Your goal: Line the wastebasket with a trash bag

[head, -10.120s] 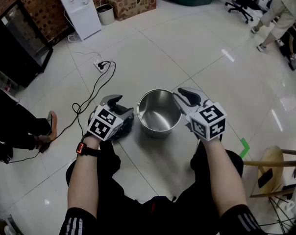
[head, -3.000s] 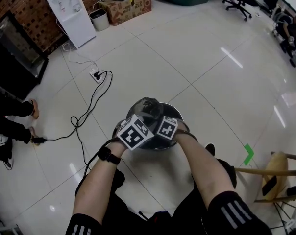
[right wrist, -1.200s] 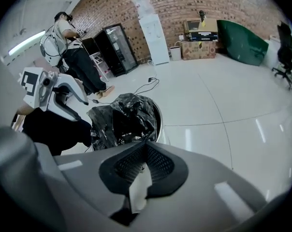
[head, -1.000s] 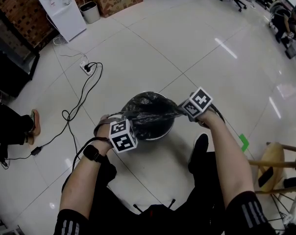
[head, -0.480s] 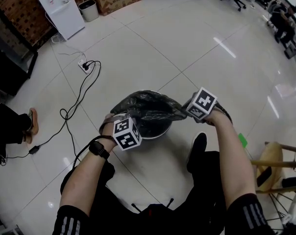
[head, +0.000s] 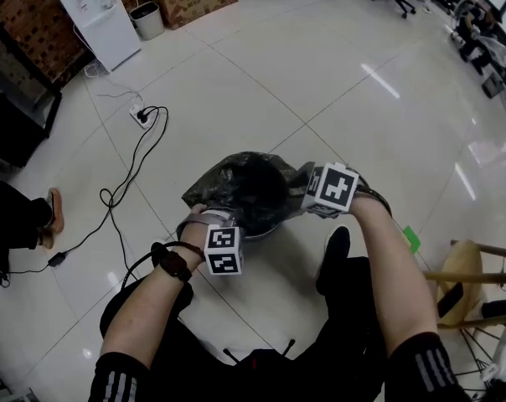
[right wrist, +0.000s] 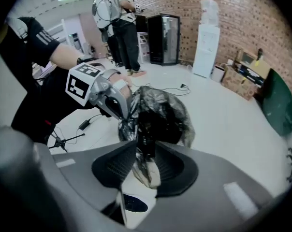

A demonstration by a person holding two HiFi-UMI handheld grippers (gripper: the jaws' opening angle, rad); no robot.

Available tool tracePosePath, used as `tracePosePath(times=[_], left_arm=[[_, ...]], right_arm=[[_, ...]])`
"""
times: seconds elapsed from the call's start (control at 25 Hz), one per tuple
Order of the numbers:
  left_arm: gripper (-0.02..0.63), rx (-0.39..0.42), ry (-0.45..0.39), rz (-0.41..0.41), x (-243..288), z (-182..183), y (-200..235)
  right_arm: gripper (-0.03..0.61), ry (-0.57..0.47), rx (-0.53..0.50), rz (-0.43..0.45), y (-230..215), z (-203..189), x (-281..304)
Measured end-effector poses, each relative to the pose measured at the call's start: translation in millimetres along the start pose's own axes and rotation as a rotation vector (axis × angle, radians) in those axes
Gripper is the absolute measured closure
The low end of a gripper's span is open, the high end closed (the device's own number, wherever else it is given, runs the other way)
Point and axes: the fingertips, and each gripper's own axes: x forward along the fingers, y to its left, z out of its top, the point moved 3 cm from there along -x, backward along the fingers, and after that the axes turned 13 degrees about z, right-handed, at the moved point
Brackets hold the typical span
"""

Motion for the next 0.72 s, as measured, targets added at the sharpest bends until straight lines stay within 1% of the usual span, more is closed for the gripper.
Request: tracePosePath(times=[0.08,0.12,0.2,0.28,0.36,0.48,0.52,0.64,0.72], left_arm=[[0.613,0.027,-0.004,-0.007,-3.5,4.6,-6.1],[0.613,0.035,-0.008,-0.013,-6.5,6.9,-8.3],[0.613,0.039,-0.017,-0.037,-13.4,10.5,-12.8],[0.613,0.035,-0.021,-0.082,-19.6,10.7,-19.5],[0.610,0.033,-0.016,-0.137,-23.9,7.0,-28.1],[0.572,0.035,0.000,-0.196,-24.9,1.8,-41.7],[0.560,0.038,0.003,-0.211,-24.5,2.2,-46.4],[0.552,0.033,0.001,-0.258,-26.6,6.9,-58.9],[0.523,0.011,-0.002,-0.286,-28.1,8.2,-64.3]], right_arm=[[0.427,0.060,-0.069,0.093,19.2,2.4,24.1],[0.413,0.091,-0.097,0.129,27.5,1.6,35.3],[0.410,0.148,-0.130,0.182,40.2,-3.4,52.7],[0.411,0.198,-0.140,0.206,45.8,-10.9,63.3],[0.419,0.223,-0.140,0.212,45.6,-15.7,70.0],[0.445,0.212,-0.126,0.239,46.3,-19.4,81.4],[0.445,0.219,-0.123,0.252,48.1,-22.5,85.1],[0.445,0.242,-0.118,0.284,53.9,-28.1,91.6],[0.445,0.235,-0.112,0.289,53.5,-27.8,93.4]])
